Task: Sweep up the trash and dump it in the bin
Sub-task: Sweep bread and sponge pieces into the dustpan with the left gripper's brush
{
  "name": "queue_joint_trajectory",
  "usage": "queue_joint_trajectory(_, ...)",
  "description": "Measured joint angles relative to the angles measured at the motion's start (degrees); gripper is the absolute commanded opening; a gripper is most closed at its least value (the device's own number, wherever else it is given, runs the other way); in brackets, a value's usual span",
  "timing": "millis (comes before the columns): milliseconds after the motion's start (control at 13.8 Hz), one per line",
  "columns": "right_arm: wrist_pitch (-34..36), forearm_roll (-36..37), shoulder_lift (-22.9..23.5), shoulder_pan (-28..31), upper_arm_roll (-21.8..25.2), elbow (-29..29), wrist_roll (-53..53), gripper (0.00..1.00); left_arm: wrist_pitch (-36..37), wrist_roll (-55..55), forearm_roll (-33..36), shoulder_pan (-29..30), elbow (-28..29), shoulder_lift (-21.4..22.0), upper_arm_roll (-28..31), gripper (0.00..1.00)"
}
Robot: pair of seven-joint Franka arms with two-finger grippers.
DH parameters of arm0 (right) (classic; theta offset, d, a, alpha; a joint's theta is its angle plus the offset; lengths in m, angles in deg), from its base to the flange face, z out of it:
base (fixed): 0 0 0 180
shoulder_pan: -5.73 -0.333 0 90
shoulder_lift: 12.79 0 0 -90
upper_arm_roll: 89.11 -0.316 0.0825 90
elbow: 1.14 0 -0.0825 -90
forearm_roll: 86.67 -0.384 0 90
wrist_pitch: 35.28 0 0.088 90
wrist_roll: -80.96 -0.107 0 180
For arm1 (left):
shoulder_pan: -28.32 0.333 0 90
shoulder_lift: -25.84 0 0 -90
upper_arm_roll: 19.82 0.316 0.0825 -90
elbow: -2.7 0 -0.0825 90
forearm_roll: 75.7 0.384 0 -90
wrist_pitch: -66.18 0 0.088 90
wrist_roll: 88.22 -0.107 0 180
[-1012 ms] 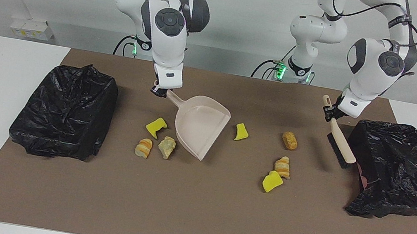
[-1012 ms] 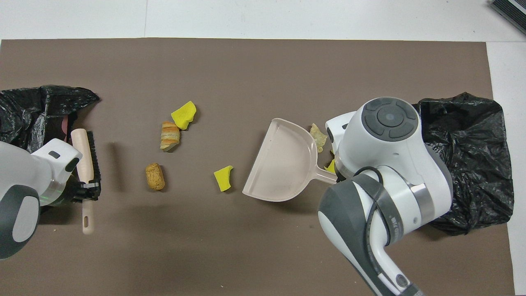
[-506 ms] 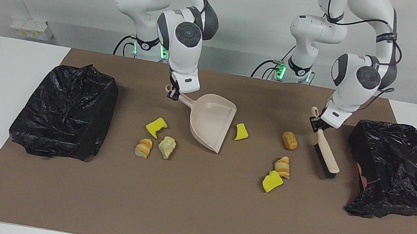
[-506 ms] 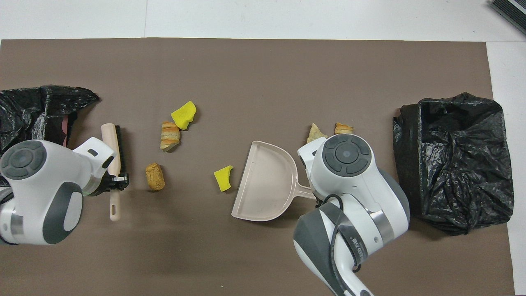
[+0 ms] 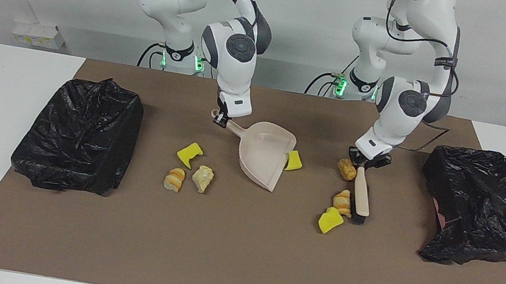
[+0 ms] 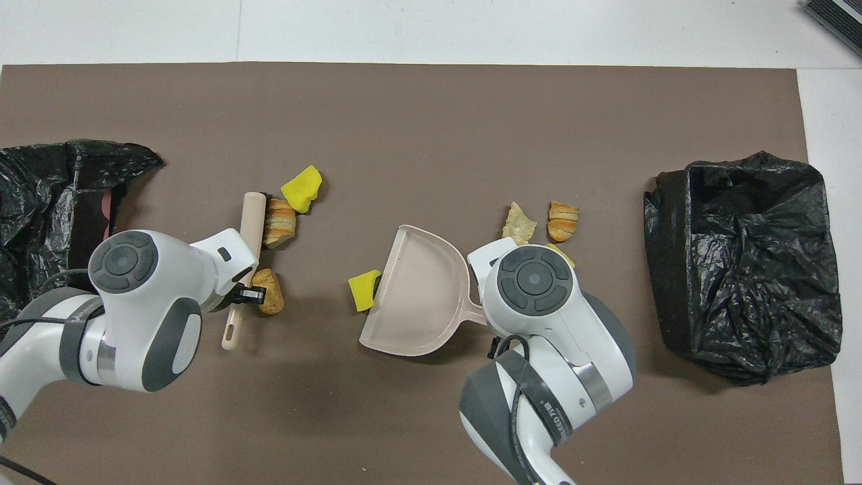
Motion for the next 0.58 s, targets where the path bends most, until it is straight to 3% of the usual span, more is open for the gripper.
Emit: queue_joint_trajectory(578, -0.12, -0.06, 0.02, -0.12, 0.0, 0.0, -0.78, 0.0, 8.12, -4.1, -3.14, -16.01, -0.42, 1.92, -0.14, 0.0)
